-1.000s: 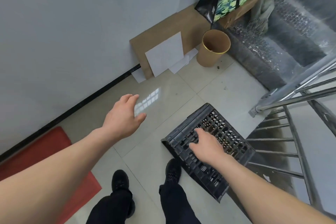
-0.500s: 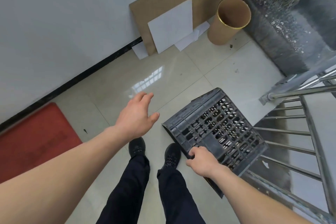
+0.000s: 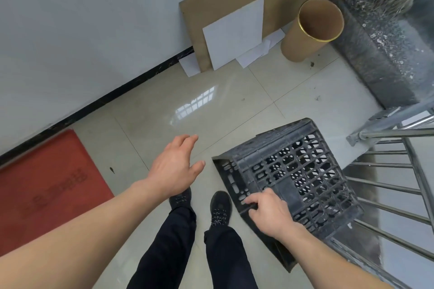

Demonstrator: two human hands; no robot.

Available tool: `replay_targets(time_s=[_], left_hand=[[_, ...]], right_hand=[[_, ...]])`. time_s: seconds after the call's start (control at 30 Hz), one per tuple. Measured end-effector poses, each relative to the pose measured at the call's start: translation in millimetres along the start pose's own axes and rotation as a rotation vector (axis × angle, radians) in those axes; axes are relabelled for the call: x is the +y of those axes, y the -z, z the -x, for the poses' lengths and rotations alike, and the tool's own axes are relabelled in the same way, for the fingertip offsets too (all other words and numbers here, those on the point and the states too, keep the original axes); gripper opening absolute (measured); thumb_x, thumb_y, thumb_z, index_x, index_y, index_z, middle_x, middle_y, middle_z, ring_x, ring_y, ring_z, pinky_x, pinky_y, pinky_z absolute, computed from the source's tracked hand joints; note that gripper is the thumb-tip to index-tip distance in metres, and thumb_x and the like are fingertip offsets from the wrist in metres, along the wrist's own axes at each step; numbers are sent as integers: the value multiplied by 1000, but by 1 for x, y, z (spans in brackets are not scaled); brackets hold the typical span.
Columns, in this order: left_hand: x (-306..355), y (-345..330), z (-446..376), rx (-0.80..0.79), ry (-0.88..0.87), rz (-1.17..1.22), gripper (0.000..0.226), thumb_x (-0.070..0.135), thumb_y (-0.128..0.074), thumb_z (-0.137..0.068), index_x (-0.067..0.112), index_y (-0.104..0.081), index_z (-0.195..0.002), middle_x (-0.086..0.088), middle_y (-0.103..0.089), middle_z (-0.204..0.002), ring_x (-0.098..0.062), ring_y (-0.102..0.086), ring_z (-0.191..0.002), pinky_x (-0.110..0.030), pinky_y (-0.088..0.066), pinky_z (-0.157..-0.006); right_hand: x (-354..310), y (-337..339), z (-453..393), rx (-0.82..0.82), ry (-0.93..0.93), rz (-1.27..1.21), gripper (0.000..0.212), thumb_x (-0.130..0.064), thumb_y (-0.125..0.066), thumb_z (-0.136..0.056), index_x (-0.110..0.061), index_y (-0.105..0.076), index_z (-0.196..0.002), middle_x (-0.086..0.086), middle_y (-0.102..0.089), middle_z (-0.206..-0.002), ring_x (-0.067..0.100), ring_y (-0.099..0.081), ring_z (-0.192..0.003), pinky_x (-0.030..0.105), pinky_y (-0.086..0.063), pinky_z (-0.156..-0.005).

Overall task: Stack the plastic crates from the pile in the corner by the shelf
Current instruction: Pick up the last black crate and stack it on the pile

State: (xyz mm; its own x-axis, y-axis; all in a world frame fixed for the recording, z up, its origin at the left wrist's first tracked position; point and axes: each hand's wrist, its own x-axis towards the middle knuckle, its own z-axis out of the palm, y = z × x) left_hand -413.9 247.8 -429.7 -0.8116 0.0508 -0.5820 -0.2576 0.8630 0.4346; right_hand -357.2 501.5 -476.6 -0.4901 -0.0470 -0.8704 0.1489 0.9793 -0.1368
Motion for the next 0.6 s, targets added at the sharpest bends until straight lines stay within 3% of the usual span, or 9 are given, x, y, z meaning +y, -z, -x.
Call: replay_targets(time_s=[0.1,0.33,0.6], left_hand=[[-7,12,-4,21,6,18,68,42,-52,-94,21,-25,-152,0,-28,-157,-21,-31,-142,-38,-35,-109],[-33,31,-3,67,58,63,67,39,-52,-94,20,-25,-152,0,-27,-158,-21,-30,-143,-36,-33,-111],[-69,34,1,85,168,59,67,39,-53,-93,20,-27,-152,1,-30,-156,-21,-34,-140,-37,-35,-109]], right_hand=[[-11,29,-8,138,16,-26,34,-14,-56,-100,-40,-67,-119,1,-56,-129,27,-62,-116,41,-42,-106],[-41,111,-35,406,16,-210,34,-8,-57,-96,-37,-47,-84,3,-62,-109,26,-57,-80,37,-44,-74],[-116,91,-43,476,199,-332,41,-3,-59,-93,-36,-37,-81,-3,-54,-100,15,-52,-70,41,-49,-65]])
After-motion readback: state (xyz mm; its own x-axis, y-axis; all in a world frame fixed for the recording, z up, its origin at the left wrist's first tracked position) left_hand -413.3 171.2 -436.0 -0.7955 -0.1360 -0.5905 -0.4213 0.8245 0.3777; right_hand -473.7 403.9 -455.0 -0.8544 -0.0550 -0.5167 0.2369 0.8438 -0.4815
